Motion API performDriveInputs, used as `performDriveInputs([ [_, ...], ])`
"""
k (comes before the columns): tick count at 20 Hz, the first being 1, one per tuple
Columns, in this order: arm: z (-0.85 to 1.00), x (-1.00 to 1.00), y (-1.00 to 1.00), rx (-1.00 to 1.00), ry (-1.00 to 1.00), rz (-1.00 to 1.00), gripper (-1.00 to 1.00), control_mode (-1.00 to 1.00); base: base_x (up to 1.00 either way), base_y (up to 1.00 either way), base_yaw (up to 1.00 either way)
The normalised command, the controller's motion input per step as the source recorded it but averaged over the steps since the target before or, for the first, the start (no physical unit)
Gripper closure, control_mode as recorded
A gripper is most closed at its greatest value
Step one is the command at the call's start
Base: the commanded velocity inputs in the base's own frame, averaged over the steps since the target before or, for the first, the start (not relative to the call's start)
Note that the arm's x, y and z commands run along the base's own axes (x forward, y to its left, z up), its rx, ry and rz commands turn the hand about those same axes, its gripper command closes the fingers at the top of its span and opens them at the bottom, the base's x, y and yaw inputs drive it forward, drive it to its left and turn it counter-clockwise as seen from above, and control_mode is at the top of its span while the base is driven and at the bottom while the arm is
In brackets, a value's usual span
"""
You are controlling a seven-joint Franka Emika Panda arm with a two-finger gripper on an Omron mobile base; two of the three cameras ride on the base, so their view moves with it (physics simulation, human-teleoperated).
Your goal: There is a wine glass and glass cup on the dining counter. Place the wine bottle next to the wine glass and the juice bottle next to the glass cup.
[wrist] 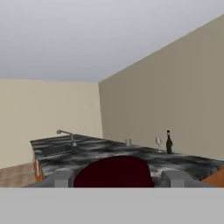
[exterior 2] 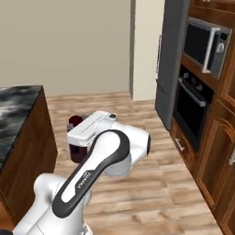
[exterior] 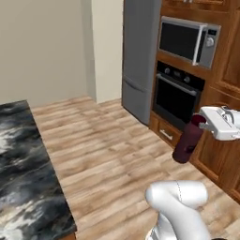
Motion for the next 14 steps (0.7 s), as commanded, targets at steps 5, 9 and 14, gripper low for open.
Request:
performDriveInputs([
  [5, 0.0, 0.0, 0.0, 0.0, 0.0, 0.0, 1.0, 1.0, 1.0, 0.0, 0.4],
  [9, 0.0, 0.0, 0.0, 0.0, 0.0, 0.0, 1.0, 1.0, 1.0, -0.06, 0.3],
  [14, 0.0, 0.0, 0.0, 0.0, 0.0, 0.0, 1.0, 1.0, 1.0, -0.08, 0.31],
])
